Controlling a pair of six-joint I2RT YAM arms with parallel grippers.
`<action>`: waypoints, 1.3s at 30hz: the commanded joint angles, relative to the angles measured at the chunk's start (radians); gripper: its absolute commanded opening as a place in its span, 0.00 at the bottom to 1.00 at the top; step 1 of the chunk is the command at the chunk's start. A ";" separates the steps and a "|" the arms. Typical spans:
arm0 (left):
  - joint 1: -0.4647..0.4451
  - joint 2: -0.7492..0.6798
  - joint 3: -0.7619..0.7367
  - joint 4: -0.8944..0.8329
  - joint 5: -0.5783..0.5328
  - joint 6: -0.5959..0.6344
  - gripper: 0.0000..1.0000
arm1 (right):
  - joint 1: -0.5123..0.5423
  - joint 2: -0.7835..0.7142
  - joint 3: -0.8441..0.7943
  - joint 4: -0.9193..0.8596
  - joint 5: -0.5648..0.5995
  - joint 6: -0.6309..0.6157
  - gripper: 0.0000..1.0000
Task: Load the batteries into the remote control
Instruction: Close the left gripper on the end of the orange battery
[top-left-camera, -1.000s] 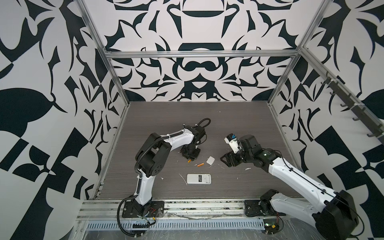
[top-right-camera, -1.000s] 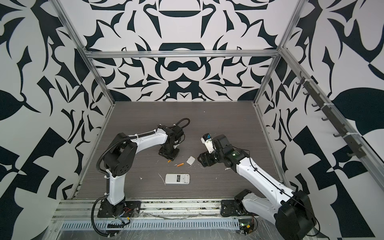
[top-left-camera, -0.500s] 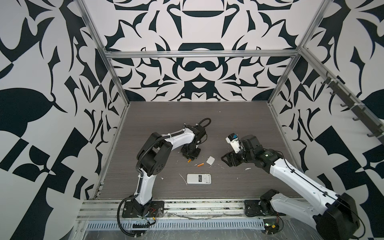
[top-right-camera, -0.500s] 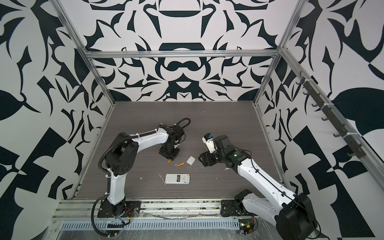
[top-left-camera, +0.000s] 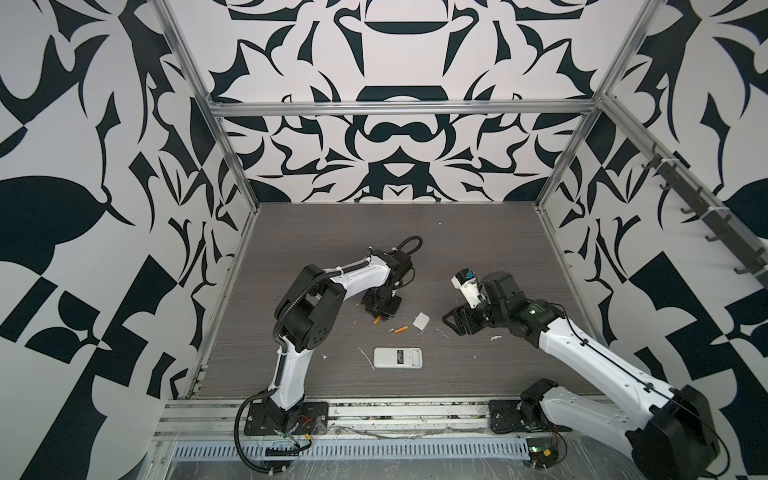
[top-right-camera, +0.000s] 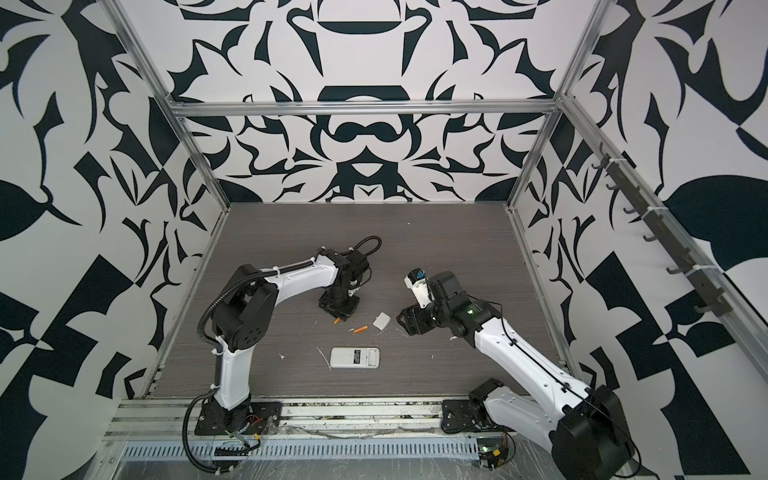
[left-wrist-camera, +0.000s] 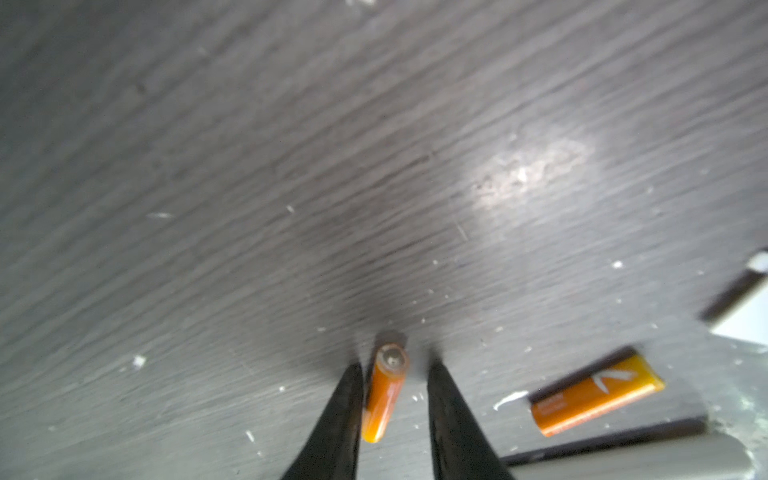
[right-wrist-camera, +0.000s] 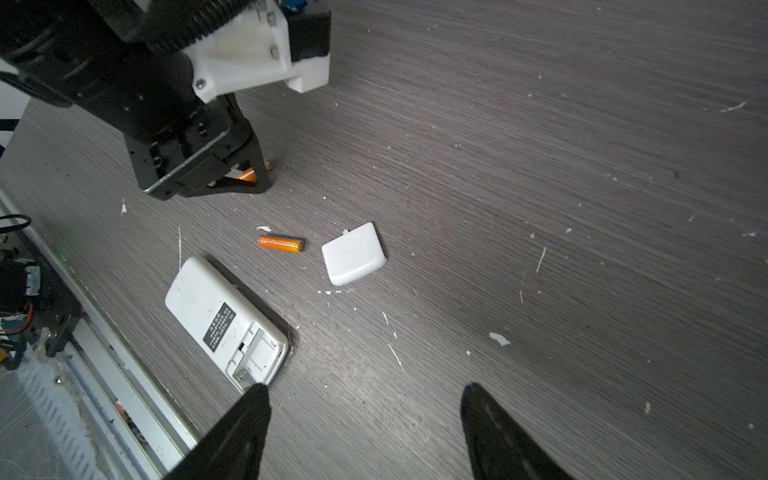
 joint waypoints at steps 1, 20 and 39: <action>-0.005 0.053 0.016 0.010 0.009 -0.005 0.32 | -0.007 -0.026 0.003 0.023 -0.011 0.005 0.76; -0.004 0.070 0.042 0.011 -0.028 -0.018 0.28 | -0.009 -0.040 -0.007 0.027 -0.015 0.005 0.76; -0.005 0.027 0.051 -0.017 -0.065 -0.073 0.08 | -0.012 -0.058 -0.012 0.036 -0.031 0.016 0.76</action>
